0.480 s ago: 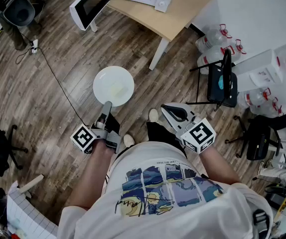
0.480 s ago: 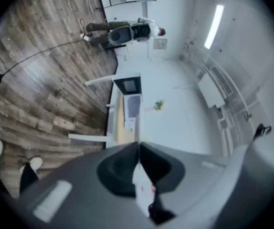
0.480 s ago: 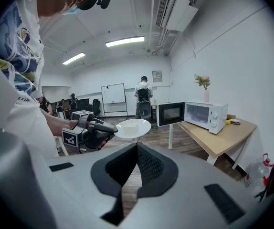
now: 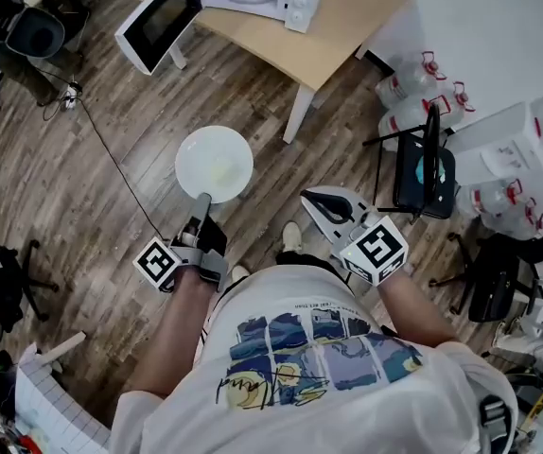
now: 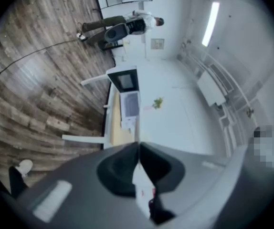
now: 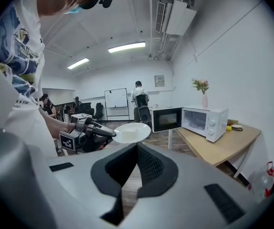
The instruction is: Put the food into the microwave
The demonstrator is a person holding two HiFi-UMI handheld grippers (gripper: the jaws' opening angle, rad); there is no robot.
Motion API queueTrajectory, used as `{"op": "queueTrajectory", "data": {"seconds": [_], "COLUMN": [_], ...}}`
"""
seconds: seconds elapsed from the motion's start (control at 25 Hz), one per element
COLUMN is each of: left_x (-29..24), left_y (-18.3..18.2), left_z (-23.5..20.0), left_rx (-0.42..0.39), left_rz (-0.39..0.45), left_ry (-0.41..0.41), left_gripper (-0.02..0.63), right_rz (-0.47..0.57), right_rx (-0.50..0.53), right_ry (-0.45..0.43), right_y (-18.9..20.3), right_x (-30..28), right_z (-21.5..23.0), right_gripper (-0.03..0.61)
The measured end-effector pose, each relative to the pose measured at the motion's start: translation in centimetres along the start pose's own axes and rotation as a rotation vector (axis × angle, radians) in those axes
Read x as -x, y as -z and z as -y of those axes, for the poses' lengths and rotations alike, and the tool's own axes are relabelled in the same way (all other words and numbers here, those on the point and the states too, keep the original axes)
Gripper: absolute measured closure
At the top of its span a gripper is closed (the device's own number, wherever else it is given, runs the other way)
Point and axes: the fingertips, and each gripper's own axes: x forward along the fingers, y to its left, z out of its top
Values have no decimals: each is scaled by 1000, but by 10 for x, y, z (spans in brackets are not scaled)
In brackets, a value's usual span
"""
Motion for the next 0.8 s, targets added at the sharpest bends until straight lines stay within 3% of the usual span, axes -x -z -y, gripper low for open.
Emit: {"op": "queueTrajectory", "data": {"seconds": [0.24,0.44,0.8], "left_x": [-67,-107,-174], "left_y": [20,24,-21], "left_z": [6,12,6], "left_rx": [0,-7,-5], "left_rz": [46,87,103], "left_ry": [-5,7,-10], "left_gripper": [597,597,597], "right_rz": [0,-2,-5], "right_rx": [8,14,-37], "right_ry": [-25,-35,-17], "right_y": [11,18,10], "right_x": [21,27,-13], "right_z": [79,126,178], "right_gripper": [570,525,555]}}
